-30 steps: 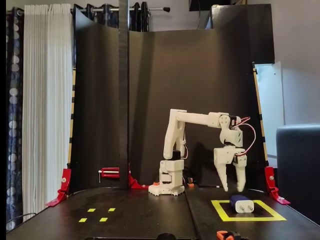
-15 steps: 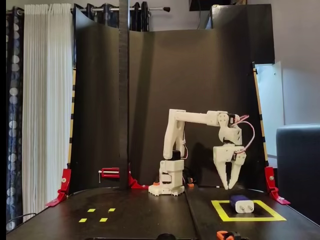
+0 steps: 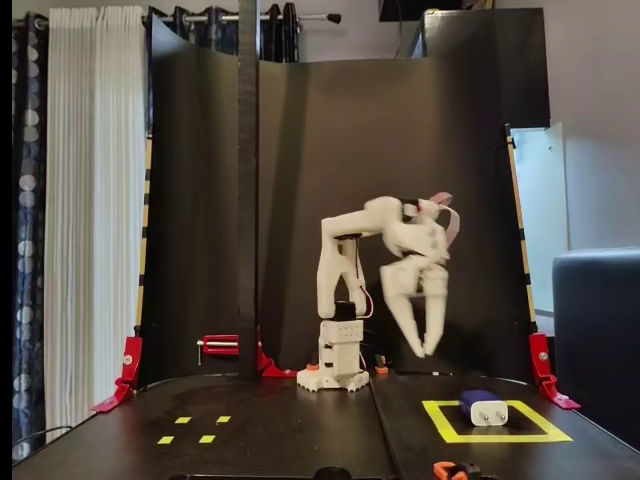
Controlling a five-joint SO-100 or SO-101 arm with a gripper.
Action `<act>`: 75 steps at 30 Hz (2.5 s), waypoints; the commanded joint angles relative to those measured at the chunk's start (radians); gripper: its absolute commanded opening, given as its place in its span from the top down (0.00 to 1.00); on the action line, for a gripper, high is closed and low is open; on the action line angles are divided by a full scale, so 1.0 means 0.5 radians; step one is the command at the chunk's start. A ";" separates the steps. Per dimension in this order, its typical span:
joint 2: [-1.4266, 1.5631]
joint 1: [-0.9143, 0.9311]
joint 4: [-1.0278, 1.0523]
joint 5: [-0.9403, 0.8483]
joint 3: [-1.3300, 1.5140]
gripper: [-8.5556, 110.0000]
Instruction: Grasp a block and put it in the designated area.
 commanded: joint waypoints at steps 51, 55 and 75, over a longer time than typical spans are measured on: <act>2.721 0.699 -2.071 1.626 2.915 0.93; 2.838 0.699 -2.154 1.595 3.099 0.93; 3.086 0.660 -1.420 1.583 3.105 0.93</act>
